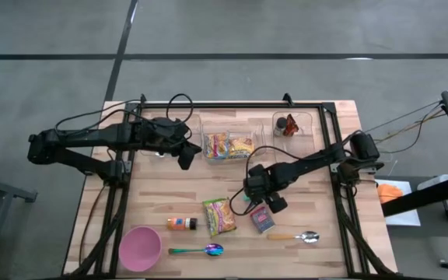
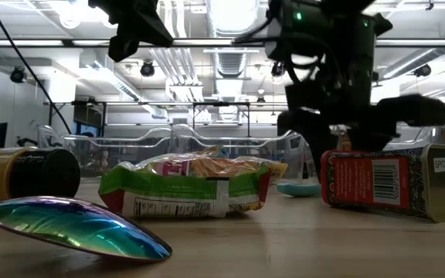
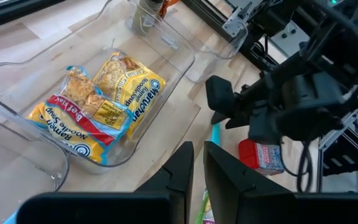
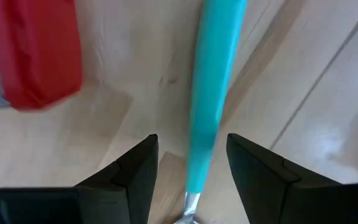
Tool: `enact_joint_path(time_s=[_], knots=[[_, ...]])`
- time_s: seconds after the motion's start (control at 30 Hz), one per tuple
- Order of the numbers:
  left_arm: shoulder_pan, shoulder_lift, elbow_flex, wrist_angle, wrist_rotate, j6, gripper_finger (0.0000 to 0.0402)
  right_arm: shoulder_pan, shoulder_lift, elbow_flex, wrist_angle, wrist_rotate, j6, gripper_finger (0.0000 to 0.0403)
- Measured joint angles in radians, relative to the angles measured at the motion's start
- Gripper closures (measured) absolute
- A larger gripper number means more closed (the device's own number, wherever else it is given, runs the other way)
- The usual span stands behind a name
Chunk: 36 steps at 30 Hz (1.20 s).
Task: Pick & Place Food Item
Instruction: Put the blue spoon into the left transparent bin
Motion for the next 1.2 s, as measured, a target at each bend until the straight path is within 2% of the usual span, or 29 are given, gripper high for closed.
enact_joint_path(time_s=[0.17, 0.4, 0.43, 0.8, 1.03, 1.2], knots=[[0.0, 0.0, 0.0, 0.0, 0.0, 0.0, 0.0354, -0.014, -0.004, -0.052, 0.035, -0.01, 0.0, 0.0242], [0.0, 0.0, 0.0, 0.0, 0.0, 0.0, 0.0354, -0.014, -0.004, -0.071, 0.056, -0.043, -0.001, 0.036], [0.0, 0.0, 0.0, 0.0, 0.0, 0.0, 0.0354, -0.015, -0.005, -0.071, 0.056, -0.046, -0.001, 0.0367], [0.0, 0.0, 0.0, 0.0, 0.0, 0.0, 0.0354, -0.016, -0.016, -0.022, 0.001, -0.042, 0.071, 0.0367], [0.0, 0.0, 0.0, -0.002, 0.002, -0.001, 0.0354, -0.015, -0.135, -0.002, -0.014, -0.054, 0.195, 0.0367], [0.0, 0.006, 0.0, 0.009, 0.057, -0.039, 0.0354, -0.016, -0.245, 0.034, -0.019, -0.054, 0.304, 0.0367]])
